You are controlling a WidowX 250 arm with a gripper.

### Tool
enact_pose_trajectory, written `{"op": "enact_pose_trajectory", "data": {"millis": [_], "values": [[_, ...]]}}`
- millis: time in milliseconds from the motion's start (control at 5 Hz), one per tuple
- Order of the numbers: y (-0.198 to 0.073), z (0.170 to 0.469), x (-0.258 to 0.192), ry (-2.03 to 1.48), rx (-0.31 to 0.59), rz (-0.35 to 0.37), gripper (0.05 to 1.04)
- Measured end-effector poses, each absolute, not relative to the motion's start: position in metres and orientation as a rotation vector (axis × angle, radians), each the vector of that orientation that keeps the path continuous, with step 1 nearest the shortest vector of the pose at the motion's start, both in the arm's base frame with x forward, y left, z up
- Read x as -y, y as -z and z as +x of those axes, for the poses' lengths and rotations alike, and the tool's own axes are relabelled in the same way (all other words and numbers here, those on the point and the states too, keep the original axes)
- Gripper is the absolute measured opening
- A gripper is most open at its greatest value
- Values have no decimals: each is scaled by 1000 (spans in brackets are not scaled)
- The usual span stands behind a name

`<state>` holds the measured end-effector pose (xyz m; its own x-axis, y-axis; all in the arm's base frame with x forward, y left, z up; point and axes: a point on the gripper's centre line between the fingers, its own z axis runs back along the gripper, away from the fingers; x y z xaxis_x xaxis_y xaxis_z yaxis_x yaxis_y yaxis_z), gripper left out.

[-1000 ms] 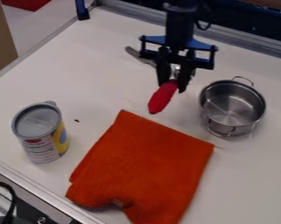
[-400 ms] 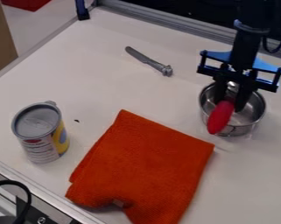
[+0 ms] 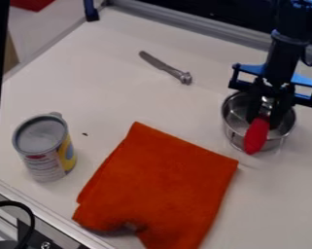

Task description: Move the red spoon into the stainless steel pot

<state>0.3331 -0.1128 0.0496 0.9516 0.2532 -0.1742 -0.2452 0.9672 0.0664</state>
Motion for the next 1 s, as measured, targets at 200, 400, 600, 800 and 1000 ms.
{"op": "enact_pose_trajectory", "data": {"millis": [200,400,600,800,1000], "values": [[-51,339,111,-268,-187,31,312],[-43,347,109,-295,-203,44,312],[-40,348,107,-282,-190,54,312],[-34,343,106,-276,-208,59,350],[-34,342,105,-282,-211,51,625]]}}
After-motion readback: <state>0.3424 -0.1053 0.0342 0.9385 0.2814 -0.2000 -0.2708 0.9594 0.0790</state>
